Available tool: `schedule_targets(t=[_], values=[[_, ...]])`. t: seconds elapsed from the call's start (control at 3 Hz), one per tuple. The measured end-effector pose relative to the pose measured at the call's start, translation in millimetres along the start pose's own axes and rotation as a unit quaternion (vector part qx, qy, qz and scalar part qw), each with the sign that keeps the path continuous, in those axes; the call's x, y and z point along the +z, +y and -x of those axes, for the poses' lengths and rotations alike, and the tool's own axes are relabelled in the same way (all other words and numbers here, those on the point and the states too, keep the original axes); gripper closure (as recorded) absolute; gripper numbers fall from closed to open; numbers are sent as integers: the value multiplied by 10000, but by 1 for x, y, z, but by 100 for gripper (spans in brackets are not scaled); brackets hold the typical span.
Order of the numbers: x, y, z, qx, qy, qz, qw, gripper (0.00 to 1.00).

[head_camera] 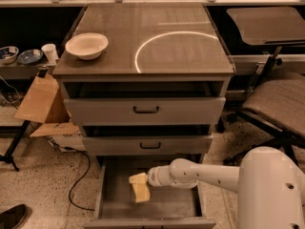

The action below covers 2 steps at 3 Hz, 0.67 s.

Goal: Place sponge into bottom drawer

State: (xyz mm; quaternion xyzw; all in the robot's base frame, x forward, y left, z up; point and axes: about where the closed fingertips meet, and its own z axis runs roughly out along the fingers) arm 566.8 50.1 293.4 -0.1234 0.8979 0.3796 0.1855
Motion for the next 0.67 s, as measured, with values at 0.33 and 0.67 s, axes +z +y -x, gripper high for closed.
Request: schedule_targets(t=[0.33, 0.67], values=[[2, 1, -4, -62, 68, -110, 9999, 0], [2, 2, -4, -62, 68, -110, 9999, 0]])
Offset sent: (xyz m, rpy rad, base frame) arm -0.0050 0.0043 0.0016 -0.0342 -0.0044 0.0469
